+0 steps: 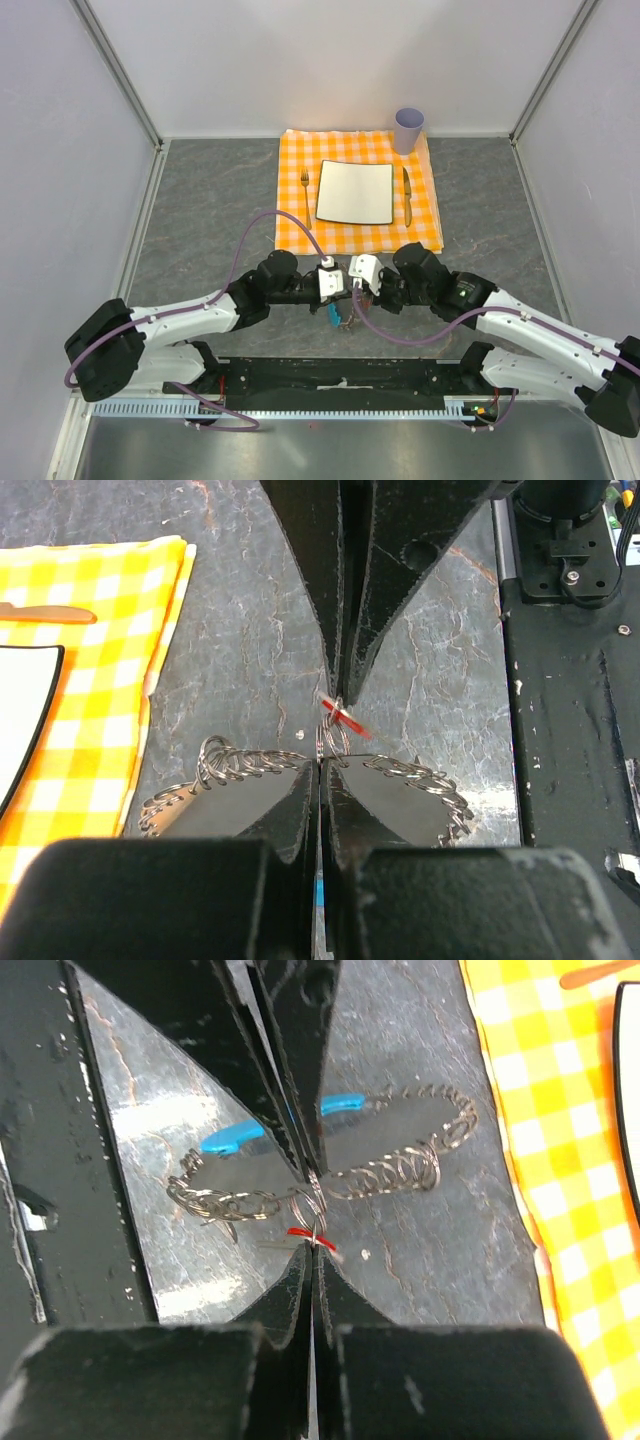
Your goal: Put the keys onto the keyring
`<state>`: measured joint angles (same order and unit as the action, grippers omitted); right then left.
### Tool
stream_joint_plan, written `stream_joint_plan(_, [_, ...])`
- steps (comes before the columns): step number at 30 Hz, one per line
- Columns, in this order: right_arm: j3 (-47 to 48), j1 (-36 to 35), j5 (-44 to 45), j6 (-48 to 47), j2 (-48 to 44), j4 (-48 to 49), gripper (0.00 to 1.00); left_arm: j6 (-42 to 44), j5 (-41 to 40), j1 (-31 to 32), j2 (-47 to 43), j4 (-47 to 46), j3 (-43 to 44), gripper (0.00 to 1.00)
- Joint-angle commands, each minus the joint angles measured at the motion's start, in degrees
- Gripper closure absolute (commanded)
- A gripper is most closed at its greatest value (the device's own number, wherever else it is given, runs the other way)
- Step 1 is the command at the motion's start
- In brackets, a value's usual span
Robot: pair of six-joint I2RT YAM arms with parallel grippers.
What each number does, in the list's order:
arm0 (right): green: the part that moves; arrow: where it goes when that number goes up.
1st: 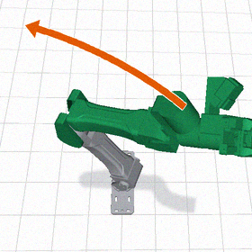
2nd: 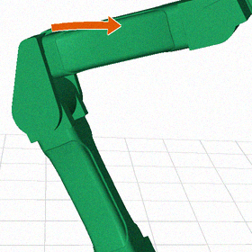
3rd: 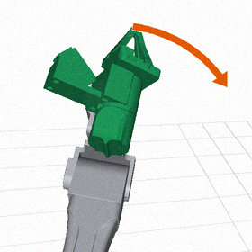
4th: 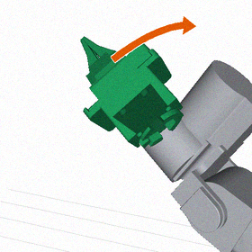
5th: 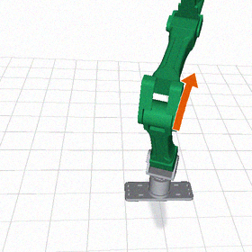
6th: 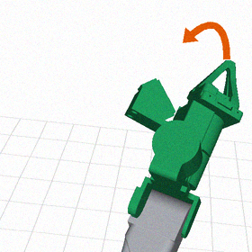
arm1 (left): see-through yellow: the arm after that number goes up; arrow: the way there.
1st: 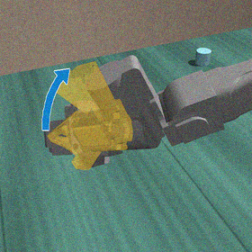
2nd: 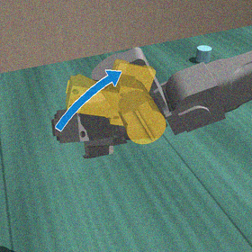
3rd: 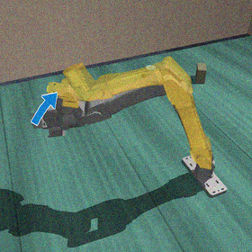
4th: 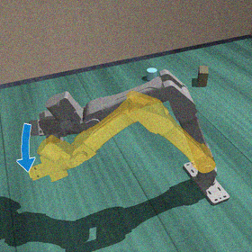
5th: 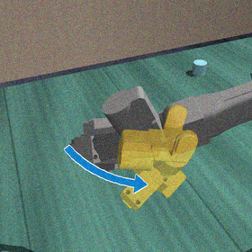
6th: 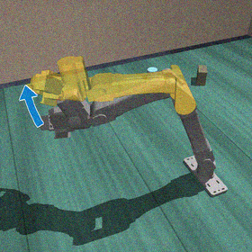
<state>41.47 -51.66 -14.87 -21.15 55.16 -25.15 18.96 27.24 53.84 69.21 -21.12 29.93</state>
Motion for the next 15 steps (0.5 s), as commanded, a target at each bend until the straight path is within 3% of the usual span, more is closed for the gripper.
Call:
stream_joint_plan(1, [3.87, -0.20, 4.15, -1.79, -1.11, -2.97, 1.00, 1.78, -0.53, 0.03, -1.88, -2.26, 0.13, 0.98])
stream_joint_plan(15, [4.58, -0.37, -0.95, -4.60, -1.37, -2.36, 1.00, 3.28, 2.55, 0.03, -1.10, -1.46, 0.21, 0.98])
